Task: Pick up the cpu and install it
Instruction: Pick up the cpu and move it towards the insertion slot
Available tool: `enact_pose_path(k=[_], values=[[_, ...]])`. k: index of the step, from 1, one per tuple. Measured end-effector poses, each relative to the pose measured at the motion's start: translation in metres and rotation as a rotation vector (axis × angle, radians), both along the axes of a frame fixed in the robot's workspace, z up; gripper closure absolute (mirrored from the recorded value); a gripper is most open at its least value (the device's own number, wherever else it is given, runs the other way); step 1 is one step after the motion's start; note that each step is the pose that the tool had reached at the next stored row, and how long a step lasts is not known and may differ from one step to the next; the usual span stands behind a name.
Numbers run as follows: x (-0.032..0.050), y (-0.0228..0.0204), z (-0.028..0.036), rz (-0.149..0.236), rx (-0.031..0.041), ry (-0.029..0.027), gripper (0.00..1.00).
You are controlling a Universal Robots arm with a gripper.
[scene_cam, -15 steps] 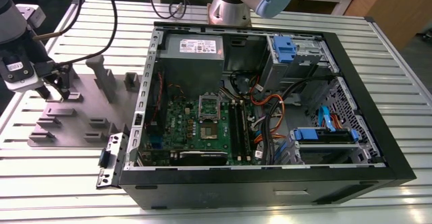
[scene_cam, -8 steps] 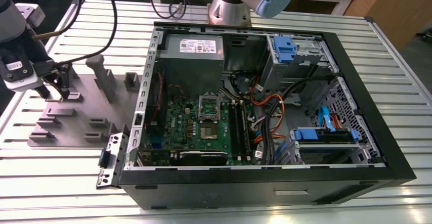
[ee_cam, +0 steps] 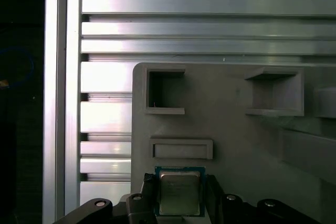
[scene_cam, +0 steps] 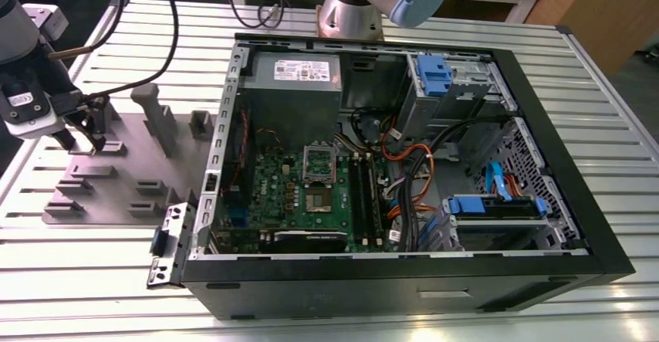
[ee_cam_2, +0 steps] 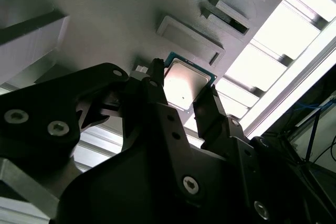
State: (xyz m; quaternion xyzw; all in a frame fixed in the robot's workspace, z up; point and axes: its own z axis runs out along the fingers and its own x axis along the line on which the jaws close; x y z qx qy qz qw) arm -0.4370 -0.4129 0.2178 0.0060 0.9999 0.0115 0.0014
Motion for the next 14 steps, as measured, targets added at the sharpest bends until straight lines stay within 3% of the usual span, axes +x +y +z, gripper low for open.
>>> enact_pose_path(k=[14], values=[[0.0000, 0.0000, 0.0028, 0.000, -0.0008, 0.0001, 0.53]])
